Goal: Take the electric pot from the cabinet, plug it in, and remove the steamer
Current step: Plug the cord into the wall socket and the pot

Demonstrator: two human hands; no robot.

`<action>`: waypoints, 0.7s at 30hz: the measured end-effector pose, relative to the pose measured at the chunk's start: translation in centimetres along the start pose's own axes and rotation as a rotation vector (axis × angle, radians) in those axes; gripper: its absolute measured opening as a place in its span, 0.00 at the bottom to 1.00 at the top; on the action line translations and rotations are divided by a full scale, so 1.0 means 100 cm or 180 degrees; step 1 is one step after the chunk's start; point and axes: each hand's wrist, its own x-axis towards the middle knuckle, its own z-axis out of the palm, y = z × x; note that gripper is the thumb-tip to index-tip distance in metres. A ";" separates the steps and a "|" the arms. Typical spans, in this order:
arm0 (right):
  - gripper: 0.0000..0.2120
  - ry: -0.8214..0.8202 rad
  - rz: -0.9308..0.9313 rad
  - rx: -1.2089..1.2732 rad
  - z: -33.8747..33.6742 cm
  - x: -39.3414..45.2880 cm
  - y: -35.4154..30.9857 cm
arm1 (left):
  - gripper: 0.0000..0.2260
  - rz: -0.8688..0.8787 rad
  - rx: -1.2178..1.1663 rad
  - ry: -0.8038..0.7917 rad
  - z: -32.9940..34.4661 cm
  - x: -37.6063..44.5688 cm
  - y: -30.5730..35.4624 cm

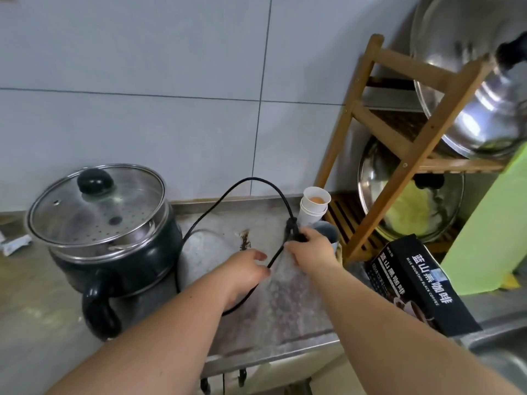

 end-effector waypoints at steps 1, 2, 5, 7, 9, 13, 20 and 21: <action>0.19 -0.0014 -0.0195 -0.0092 -0.003 -0.001 -0.007 | 0.23 0.0010 -0.0061 0.0021 -0.002 -0.002 0.004; 0.20 -0.0074 -0.0416 -0.0177 -0.007 -0.003 -0.016 | 0.23 0.0039 -0.0290 0.0052 -0.003 -0.006 0.012; 0.17 -0.0302 -0.1075 -0.0581 -0.010 -0.012 -0.035 | 0.24 0.0041 -0.1402 0.0110 -0.010 -0.013 0.031; 0.16 -0.0413 -0.1511 -0.0721 -0.010 -0.019 -0.045 | 0.20 0.0162 -0.1687 0.0258 -0.016 -0.018 0.044; 0.20 -0.0563 -0.1590 -0.0550 -0.009 -0.025 -0.052 | 0.13 0.0272 -0.1676 0.0356 -0.020 -0.024 0.054; 0.26 -0.1065 -0.1373 0.0331 -0.012 -0.032 -0.058 | 0.12 0.0317 -0.1824 0.0563 -0.025 -0.033 0.068; 0.16 -0.0161 0.0427 0.2231 -0.040 -0.014 -0.075 | 0.09 0.0520 -0.2437 0.0731 -0.051 -0.058 0.089; 0.17 -0.0329 0.0662 0.2149 -0.039 -0.014 -0.077 | 0.09 0.0573 -0.2464 0.0720 -0.054 -0.063 0.092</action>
